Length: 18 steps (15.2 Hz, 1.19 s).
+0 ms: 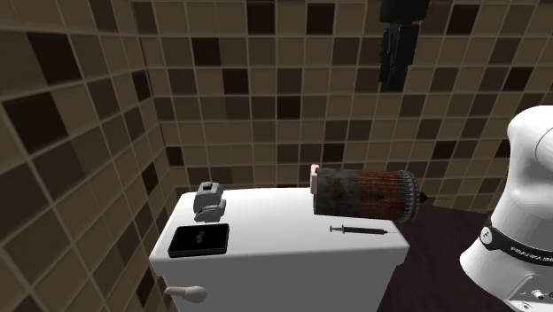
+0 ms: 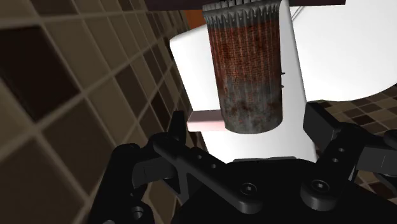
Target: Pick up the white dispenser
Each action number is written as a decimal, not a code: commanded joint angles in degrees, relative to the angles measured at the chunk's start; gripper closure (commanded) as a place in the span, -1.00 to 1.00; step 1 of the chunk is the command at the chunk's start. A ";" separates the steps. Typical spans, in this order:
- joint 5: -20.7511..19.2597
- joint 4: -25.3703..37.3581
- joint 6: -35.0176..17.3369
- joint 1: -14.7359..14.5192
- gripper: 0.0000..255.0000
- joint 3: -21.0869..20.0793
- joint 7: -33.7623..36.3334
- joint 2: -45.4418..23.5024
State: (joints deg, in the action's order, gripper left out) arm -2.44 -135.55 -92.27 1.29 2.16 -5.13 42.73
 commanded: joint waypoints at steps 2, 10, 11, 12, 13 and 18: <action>0.39 0.17 -1.52 -0.20 -1.00 -0.59 0.89 -1.69; 2.30 4.49 -12.40 -1.37 -1.00 -4.91 7.66 -16.81; 2.37 5.39 -13.55 -1.46 -1.00 -5.40 8.49 -18.85; 2.39 6.37 -14.64 -1.57 -1.00 -5.86 9.32 -20.91; 2.37 7.43 -15.67 -1.66 -1.00 -6.32 10.15 -22.99; 1.66 13.86 -19.88 -2.14 -1.00 -8.29 14.34 -33.64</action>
State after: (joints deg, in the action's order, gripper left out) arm -0.67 -122.92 -111.48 -0.61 -5.57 8.02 10.93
